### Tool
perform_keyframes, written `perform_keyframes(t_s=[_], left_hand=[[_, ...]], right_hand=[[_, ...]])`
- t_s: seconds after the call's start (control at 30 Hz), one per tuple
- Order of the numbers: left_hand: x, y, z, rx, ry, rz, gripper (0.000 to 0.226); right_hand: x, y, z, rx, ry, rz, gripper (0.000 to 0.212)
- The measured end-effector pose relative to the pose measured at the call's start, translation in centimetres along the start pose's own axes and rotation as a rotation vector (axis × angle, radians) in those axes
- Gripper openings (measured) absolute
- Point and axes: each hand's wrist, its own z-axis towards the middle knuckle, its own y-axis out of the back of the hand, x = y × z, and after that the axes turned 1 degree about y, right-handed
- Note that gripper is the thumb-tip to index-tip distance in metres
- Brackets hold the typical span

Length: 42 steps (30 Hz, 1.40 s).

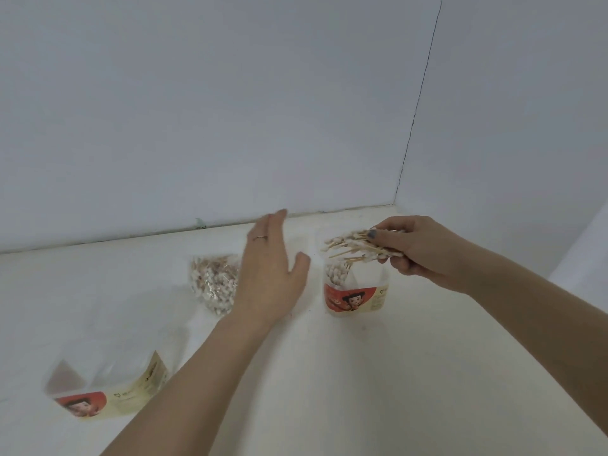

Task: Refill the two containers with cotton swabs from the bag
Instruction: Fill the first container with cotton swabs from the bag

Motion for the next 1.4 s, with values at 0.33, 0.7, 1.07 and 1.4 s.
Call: perform_keyframes(t_s=[0.33,0.7,1.07,1.4], left_hand=[[-2.1,-2.8,0.0,0.392,-0.064,-0.062,0.065],[-2.1,-4.2,-0.4,0.439,0.036,-0.018,0.031],[-1.0,-4.8,0.4,0.361,0.035,-0.068,0.015],[-1.4,-5.3,0.7,0.365,0.075,-0.103,0.014]], right_hand=[[0.5,3.1,-1.4,0.069,-0.029,-0.101,0.018],[2.1,3.9,-0.6,0.112,-0.134,-0.303,0.024],[3.7,3.7,1.0,0.141,-0.204,-0.379,0.029],[4.6,2.8,1.9,0.167,-0.228,-0.416,0.020]])
